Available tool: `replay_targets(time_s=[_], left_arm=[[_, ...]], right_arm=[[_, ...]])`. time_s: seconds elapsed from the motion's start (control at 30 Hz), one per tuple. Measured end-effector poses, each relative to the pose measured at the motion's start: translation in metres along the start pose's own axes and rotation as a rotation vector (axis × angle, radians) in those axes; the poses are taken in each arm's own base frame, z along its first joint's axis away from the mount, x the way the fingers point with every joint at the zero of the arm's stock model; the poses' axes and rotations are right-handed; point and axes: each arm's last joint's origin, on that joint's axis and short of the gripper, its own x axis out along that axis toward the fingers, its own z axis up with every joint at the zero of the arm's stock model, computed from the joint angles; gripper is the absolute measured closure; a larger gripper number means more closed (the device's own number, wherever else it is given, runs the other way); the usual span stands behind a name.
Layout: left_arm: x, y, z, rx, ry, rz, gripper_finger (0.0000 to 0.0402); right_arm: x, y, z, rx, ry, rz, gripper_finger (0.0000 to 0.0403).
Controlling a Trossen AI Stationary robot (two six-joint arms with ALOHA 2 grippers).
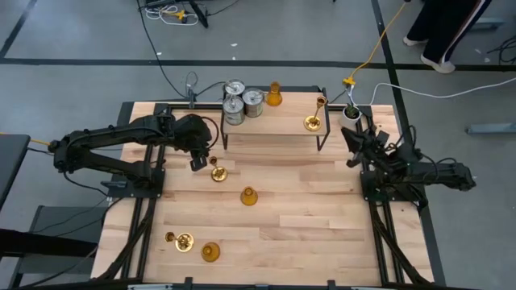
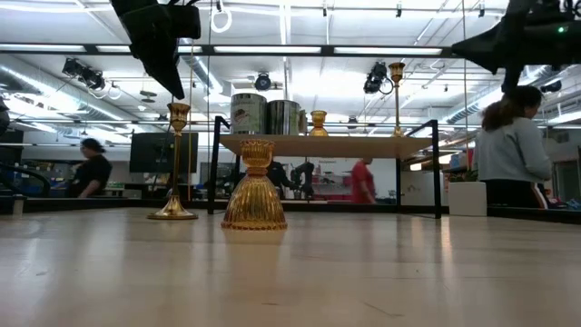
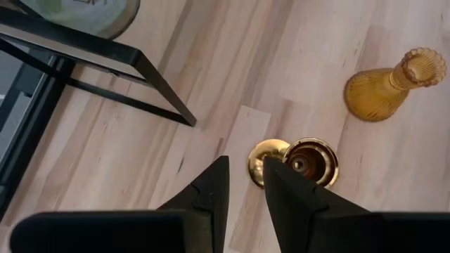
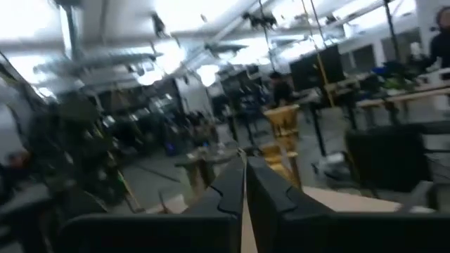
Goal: Pick & Place candle stick holders
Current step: Adjust the gold candle holder on the shelf
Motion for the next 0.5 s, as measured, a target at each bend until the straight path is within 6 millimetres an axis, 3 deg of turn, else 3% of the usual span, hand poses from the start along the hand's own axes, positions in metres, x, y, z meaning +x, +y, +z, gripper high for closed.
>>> replay_targets(time_s=[0.23,0.5], left_arm=[[0.0,0.0,0.0,0.0,0.003,0.001,0.0305],[0.0,0.0,0.0,0.0,0.004,0.001,0.0305]], right_arm=[[0.012,0.004,0.0,-0.089,0.093,-0.102,0.0358],[0.024,0.005,-0.007,-0.124,0.114,-0.191,0.0259]])
